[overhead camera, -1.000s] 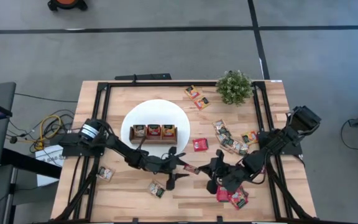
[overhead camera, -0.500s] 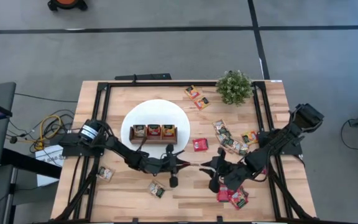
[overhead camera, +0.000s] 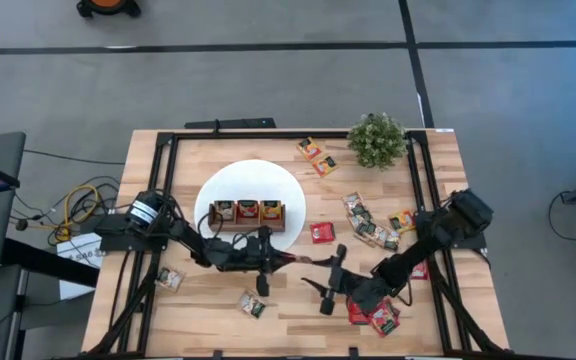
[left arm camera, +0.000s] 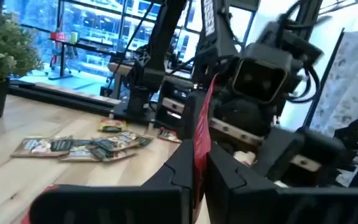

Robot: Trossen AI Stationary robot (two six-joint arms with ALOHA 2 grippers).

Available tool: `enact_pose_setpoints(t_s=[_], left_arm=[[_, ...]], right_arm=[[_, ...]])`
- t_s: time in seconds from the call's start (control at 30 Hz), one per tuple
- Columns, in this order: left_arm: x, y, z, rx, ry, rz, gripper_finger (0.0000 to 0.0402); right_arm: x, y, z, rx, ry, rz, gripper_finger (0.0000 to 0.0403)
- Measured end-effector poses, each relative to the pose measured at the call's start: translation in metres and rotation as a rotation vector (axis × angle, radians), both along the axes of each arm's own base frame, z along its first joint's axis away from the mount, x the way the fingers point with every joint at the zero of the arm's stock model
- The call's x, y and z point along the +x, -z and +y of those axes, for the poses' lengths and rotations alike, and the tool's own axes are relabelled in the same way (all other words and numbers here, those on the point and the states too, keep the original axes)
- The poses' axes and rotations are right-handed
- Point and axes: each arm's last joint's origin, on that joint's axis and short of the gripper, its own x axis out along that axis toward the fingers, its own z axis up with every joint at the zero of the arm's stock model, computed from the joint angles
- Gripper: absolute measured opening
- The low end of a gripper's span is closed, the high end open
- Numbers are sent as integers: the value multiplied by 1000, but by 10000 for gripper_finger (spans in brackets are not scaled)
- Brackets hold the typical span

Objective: Pick & Place Tea
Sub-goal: Put the red tea bag into the middle section of the wooden organizer

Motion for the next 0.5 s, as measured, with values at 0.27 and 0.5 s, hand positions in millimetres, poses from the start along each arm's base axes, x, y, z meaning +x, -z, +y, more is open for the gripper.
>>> enact_pose_setpoints(t_s=[0.27,0.5], left_arm=[[-1,0,-4,35,30,-3,7],[-1,1,-4,182,-41,29,20]], right_arm=[[7,-9,1,-59,60,-167,101],[2,-18,0,-98,42,-93,10]])
